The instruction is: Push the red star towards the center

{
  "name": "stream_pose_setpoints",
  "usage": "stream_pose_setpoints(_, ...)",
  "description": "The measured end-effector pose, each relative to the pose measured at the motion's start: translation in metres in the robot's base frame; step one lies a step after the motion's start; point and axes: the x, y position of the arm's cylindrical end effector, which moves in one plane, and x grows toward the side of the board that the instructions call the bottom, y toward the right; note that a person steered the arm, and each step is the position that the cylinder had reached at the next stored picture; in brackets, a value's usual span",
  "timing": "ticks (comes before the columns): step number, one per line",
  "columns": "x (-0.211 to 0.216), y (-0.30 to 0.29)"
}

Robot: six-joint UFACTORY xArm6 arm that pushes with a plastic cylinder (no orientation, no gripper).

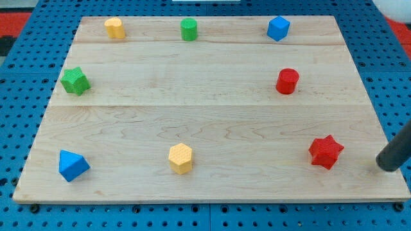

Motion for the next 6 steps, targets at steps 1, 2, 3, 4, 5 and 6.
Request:
stream_pose_setpoints(1,-0.021,-0.074)
stream_pose_setpoints(2,-0.050,-0.123)
stream_pose_setpoints(3,-0.097,-0.163)
stream_pose_setpoints(4,-0.130,-0.237)
stream_pose_setpoints(5,-0.120,-0.227)
stream_pose_setpoints(6,-0.098,-0.244)
